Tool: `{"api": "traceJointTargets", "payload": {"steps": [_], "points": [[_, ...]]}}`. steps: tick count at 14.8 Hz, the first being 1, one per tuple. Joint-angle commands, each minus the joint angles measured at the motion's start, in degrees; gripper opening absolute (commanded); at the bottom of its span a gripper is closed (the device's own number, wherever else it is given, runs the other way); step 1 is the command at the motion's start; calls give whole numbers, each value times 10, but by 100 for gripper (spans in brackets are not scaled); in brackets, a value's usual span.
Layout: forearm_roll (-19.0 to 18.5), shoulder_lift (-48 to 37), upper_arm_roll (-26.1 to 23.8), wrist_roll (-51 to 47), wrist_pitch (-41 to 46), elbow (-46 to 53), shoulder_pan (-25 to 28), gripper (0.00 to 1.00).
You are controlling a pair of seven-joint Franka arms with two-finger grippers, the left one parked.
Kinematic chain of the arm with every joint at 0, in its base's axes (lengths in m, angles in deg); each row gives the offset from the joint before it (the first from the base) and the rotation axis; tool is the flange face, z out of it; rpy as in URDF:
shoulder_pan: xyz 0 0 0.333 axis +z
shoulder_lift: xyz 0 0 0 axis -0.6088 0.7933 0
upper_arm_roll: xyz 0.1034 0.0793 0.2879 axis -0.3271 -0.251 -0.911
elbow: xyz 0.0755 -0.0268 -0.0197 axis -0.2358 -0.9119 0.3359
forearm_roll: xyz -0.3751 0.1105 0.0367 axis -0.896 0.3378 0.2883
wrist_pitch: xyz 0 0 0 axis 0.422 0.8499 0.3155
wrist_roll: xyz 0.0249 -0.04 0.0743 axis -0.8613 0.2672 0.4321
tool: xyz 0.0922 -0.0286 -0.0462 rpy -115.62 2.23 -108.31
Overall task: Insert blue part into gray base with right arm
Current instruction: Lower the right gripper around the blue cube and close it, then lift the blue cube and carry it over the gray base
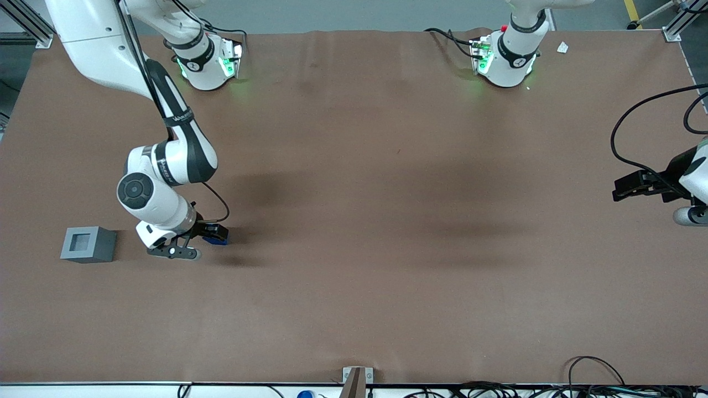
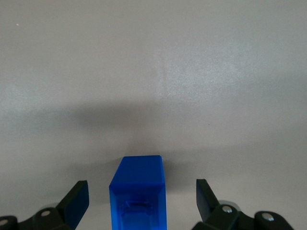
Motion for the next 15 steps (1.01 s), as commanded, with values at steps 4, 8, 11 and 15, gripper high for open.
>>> {"api": "traceJointTargets", "payload": {"steps": [4, 8, 11, 15], "points": [[-2, 1, -3, -21, -8, -10, -3, 77], [-2, 1, -3, -34, 11, -4, -3, 34], [-2, 1, -3, -33, 35, 9, -3, 11], [-2, -9, -2, -33, 41, 19, -4, 3]]}}
